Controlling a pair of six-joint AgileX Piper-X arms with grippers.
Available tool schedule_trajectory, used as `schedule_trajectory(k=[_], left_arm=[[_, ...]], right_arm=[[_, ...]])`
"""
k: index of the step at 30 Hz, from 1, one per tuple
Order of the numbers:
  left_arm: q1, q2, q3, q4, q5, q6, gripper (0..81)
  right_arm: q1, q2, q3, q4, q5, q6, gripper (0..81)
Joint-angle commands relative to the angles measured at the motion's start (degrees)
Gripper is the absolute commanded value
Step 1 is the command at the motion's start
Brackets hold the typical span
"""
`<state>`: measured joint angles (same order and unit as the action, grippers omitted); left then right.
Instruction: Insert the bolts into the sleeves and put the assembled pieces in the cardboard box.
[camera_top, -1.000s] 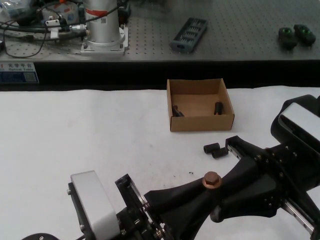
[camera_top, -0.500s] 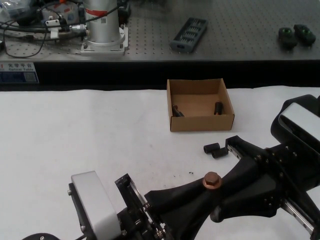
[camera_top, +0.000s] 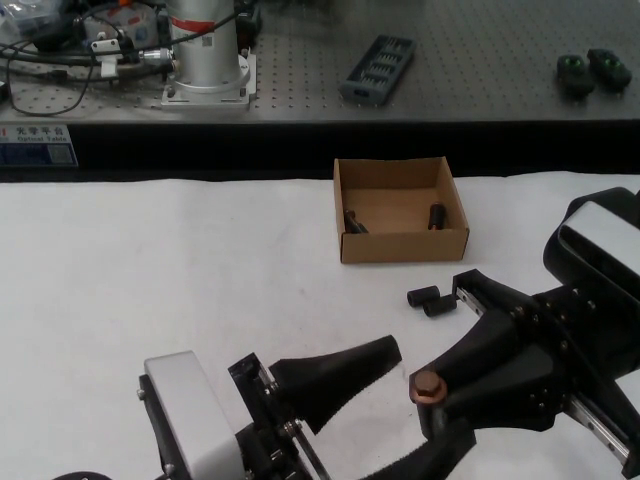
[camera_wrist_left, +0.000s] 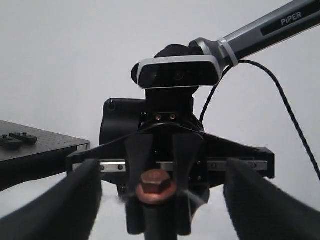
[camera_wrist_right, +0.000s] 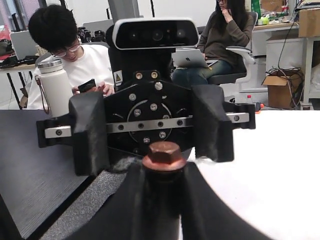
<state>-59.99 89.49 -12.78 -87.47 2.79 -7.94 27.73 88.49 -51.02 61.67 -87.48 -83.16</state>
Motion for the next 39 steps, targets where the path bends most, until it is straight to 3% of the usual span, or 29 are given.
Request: schedule_trajectory(k=[1,16,20,26,30,39], left_arm=[[-0.2,0.0,0.0,-1.5,0.3,0.7,51.5],[-0.2,-14.2,0.2,-1.3,0.4,-0.6,49.4],[-0.2,-21.2,1.0,5.1,1.7,-2.4,48.3],[-0.2,-31.9,4.2,15.4,2.6,-2.5,39.9],[-0.2,-37.5,5.7,20.4,2.6,-2.4,39.8],[-0.2,-44.9,6.3,34.4,2.6,-2.4,39.8]], right_arm=[[-0.4,0.0,-0.7,0.8,-1.5,0.1,5.3],[-0.4,0.0,-0.5,1.3,-1.5,0.1,5.3],[-0.3,0.0,0.3,4.3,-1.5,0.1,5.3],[-0.2,0.0,2.0,10.8,-1.5,0.1,5.3],[-0.2,0.0,1.3,14.8,-1.5,0.1,5.3],[-0.2,0.0,-6.6,16.5,-1.5,14.4,5.3]])
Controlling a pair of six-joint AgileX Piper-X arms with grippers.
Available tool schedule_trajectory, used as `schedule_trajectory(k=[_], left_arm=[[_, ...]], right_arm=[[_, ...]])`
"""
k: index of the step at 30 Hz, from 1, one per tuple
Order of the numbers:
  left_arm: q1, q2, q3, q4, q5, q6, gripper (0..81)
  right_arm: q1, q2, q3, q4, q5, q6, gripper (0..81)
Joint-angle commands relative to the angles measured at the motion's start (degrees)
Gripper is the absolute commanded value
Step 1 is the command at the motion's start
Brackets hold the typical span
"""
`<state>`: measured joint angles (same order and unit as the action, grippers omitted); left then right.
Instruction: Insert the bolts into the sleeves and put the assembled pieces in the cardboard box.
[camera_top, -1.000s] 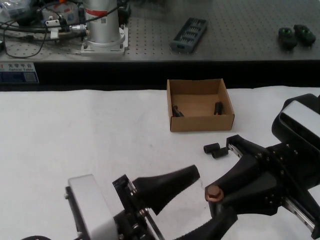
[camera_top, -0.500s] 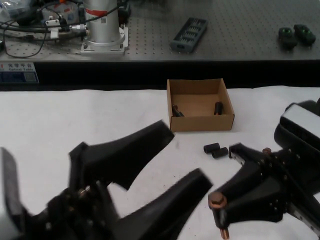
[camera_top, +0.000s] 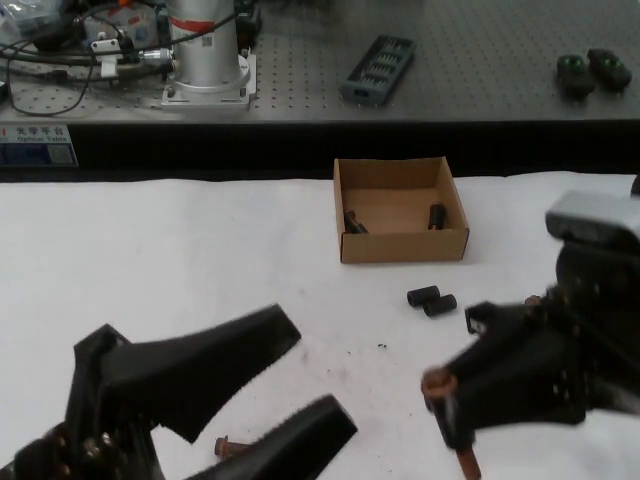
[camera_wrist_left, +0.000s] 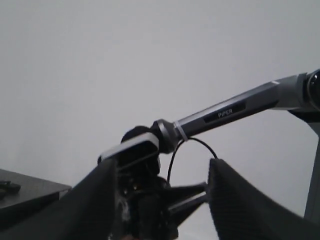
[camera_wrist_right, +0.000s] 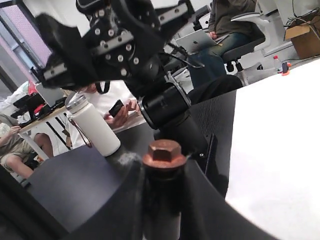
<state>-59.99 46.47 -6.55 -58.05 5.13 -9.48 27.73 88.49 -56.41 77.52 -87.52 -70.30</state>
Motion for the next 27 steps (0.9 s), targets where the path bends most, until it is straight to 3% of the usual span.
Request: schedule_trajectory(k=[1,10,23,27], left_arm=[[-0.2,-2.4,0.0,6.2,0.3,-0.8,39.8],[-0.2,-3.6,0.0,10.0,0.3,-0.8,39.8],[-0.2,-3.6,0.0,10.0,0.3,0.2,39.8],[-0.2,-3.6,0.0,10.0,-0.1,1.9,39.8]], right_arm=[[-0.2,0.0,-2.4,0.7,-1.5,3.3,5.3],[-1.1,0.1,-15.7,0.8,-1.5,16.7,5.3],[-11.0,0.0,-36.2,-1.2,-1.5,37.5,5.3],[-13.1,0.0,-38.1,-8.8,3.6,45.5,5.3]])
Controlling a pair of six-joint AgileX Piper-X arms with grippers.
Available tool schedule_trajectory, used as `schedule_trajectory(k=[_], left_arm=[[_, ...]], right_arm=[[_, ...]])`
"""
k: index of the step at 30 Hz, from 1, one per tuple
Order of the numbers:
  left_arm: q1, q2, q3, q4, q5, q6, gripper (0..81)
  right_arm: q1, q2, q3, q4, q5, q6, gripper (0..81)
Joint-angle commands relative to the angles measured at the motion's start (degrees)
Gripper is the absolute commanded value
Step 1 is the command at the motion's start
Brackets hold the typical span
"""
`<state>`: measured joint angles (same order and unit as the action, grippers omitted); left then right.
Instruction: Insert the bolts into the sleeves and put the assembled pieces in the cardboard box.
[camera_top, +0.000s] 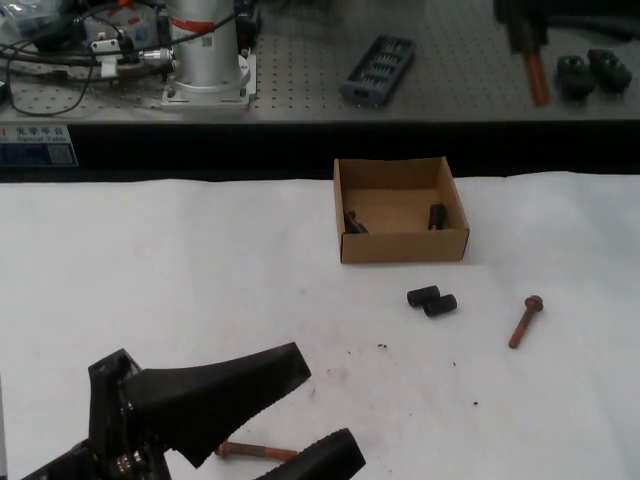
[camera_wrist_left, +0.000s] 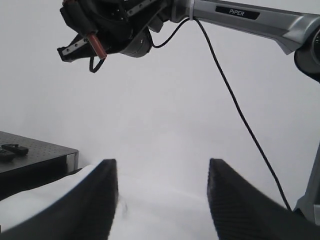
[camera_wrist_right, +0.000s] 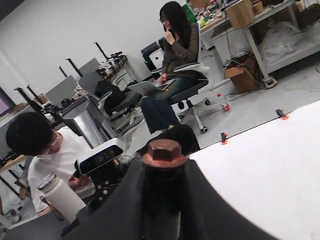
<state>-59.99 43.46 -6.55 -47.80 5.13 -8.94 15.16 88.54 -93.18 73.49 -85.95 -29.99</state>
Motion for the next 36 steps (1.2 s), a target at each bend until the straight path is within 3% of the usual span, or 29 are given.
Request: schedule_trajectory(k=[1,2,4,5,6,9,13,17,27,32,36], left_arm=[[-0.2,-0.6,0.0,-0.3,-0.4,1.6,39.8],[-0.2,-0.6,0.0,-0.3,-0.5,1.6,39.8],[-0.2,-0.6,0.0,-0.3,-0.6,1.6,39.8],[-0.2,-0.6,0.0,-0.3,-0.6,1.6,39.8],[-0.2,-0.6,0.0,-0.3,-0.6,1.6,39.8],[-0.2,-0.6,0.0,-0.3,-0.6,1.6,39.8],[-0.2,-0.6,0.0,0.5,-1.6,2.7,39.8],[-0.2,-0.6,0.0,3.2,-5.6,2.5,39.8],[-0.2,-0.6,0.0,6.1,-7.9,2.9,39.8],[-0.2,-0.6,0.0,6.7,-7.9,2.9,39.8],[-0.2,-0.6,0.0,8.3,-9.2,3.0,39.8]], right_arm=[[-1.1,0.0,-1.3,-9.4,7.3,10.1,5.3],[-1.5,0.1,-1.0,-13.7,14.0,14.9,5.3],[-1.7,-0.1,-0.6,-23.1,36.2,24.7,5.3],[-1.7,-0.1,-0.5,-26.6,43.6,26.5,5.3],[-1.7,-0.1,-0.2,-29.9,45.7,28.2,5.3],[-0.5,-0.1,-0.2,-37.0,45.8,32.2,5.3],[0.2,0.5,-0.2,-39.1,58.2,33.3,5.3],[0.3,4.5,-0.2,-37.2,65.7,32.9,5.3],[1.9,17.8,-0.2,-37.3,64.0,28.6,5.3],[4.7,21.2,-0.2,-40.6,75.9,29.1,5.3],[6.8,22.9,-0.2,-41.9,76.5,24.8,5.3]])
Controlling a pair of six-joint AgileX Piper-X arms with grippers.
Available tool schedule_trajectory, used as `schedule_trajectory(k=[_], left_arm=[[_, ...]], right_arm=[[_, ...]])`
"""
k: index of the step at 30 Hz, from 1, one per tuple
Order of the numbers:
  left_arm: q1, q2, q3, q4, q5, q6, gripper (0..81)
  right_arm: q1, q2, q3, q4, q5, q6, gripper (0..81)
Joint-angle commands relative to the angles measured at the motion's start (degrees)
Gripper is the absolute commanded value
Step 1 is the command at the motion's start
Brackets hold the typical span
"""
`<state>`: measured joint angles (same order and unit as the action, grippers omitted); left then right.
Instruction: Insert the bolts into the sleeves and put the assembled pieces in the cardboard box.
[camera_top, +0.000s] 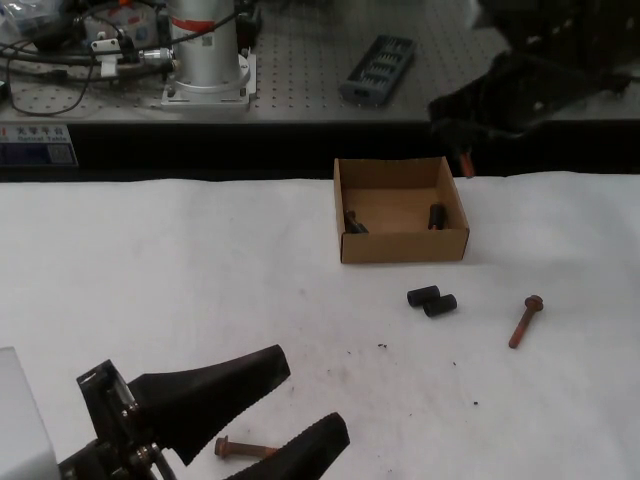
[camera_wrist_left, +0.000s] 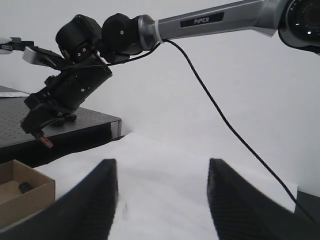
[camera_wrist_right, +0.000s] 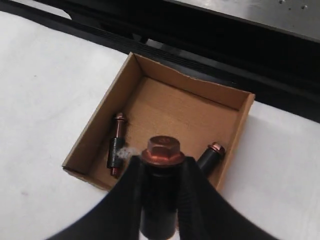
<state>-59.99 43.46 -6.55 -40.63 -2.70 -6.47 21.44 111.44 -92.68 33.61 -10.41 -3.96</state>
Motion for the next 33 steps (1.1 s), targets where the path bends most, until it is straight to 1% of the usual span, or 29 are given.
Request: schedule_trajectory(k=[1,5,10,13,18,24,33], left_arm=[[-0.2,-0.6,0.0,1.2,-1.7,0.5,39.8],[-0.2,-0.6,0.0,1.5,-2.2,1.3,39.8],[-0.2,-0.6,0.0,1.5,-2.2,1.3,39.8],[-0.2,-0.6,0.0,1.5,-2.2,1.3,39.8],[-0.2,-0.6,0.0,1.5,-2.2,1.3,39.8],[-0.2,-0.6,0.0,1.5,-2.2,1.3,39.8],[-0.2,-0.6,0.0,2.0,-2.2,1.3,39.8]], right_arm=[[0.8,0.4,-0.7,-2.4,0.9,-1.2,5.3],[1.8,2.2,-0.7,-3.7,0.9,-0.8,5.3],[2.0,4.3,-0.7,-3.1,1.0,-0.7,5.3],[2.0,5.4,-0.7,-3.7,4.8,0.4,5.2],[2.0,6.9,-0.8,-6.5,8.5,0.5,5.2],[1.8,9.2,-0.9,-11.5,8.6,0.5,5.2],[0.5,13.6,-1.7,-12.8,8.6,0.5,5.2]])
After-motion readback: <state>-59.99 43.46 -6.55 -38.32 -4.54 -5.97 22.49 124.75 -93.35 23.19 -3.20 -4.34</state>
